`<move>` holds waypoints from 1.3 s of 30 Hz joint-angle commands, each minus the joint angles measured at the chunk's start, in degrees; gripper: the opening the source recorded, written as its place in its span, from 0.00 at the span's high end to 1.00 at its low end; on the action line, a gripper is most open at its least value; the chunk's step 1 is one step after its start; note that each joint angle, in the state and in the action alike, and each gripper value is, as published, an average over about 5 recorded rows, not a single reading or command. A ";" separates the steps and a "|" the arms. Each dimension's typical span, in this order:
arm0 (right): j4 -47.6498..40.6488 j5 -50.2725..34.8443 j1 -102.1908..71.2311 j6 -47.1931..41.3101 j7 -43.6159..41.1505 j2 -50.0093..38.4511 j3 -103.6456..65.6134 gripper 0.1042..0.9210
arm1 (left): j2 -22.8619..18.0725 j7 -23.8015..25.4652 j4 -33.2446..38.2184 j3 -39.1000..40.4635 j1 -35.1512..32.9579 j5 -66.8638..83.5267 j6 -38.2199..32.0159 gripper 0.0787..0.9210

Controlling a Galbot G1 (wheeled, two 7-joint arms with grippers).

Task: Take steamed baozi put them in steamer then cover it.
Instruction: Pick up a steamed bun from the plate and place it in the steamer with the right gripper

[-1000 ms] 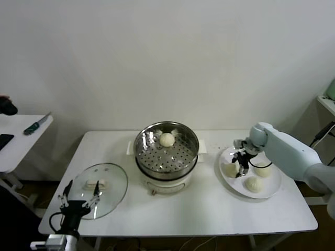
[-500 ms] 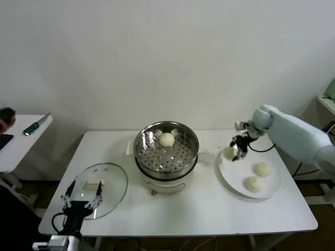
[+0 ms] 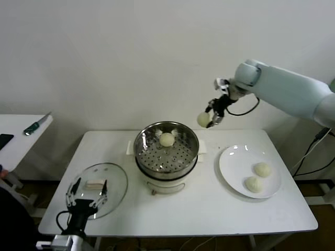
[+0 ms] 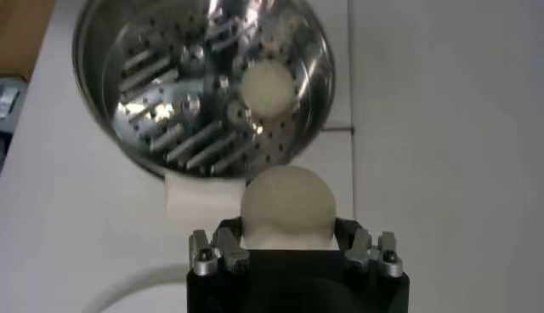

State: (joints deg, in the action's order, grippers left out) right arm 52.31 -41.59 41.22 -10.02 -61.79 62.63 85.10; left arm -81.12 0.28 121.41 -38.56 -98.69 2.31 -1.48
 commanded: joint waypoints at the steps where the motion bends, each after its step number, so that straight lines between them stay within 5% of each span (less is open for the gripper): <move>1: 2.93 -15.48 7.87 -3.99 3.35 13.54 9.14 0.28 | 0.14 0.10 1.55 1.25 -2.08 -0.51 -0.59 0.12; 17: -2.50 -10.22 -5.81 -5.54 6.57 25.83 8.15 0.27 | 1.54 -0.11 2.23 0.02 -4.00 0.90 -1.58 0.12; 39: -7.80 -5.88 -10.77 -5.15 6.95 27.51 7.92 0.26 | 1.30 -0.09 2.20 -0.15 -4.14 1.14 -1.59 0.12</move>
State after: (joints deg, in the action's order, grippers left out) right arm 46.04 -48.60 32.03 -15.17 -55.09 88.91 93.11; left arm -79.76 0.16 123.65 -38.75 -102.82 3.38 -3.17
